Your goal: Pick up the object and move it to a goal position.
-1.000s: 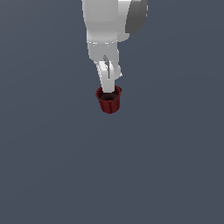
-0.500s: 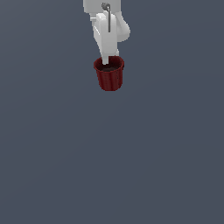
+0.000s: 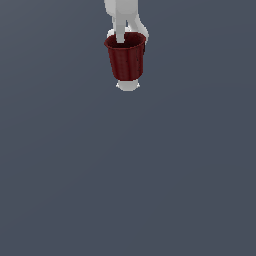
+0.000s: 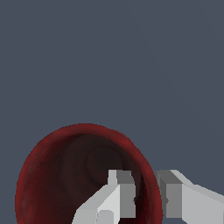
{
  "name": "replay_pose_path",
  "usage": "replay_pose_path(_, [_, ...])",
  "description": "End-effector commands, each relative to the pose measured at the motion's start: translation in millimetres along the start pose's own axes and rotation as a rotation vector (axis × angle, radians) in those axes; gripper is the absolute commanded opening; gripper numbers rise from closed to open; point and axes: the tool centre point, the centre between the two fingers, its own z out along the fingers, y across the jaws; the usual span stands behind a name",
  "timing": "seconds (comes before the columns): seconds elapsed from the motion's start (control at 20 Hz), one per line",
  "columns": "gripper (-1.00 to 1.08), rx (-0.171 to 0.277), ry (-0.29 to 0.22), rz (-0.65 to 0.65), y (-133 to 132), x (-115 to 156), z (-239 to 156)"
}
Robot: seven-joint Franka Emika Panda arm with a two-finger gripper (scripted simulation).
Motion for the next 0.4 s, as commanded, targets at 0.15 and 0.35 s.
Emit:
replay_pose_path(0.15, [-1.0,0.002,0.0,-0.001,-1.9,-0.6,-18.9])
replay_pose_path(0.35, [-1.0,0.002,0.0,-0.001,-2.3,-0.7,-22.2])
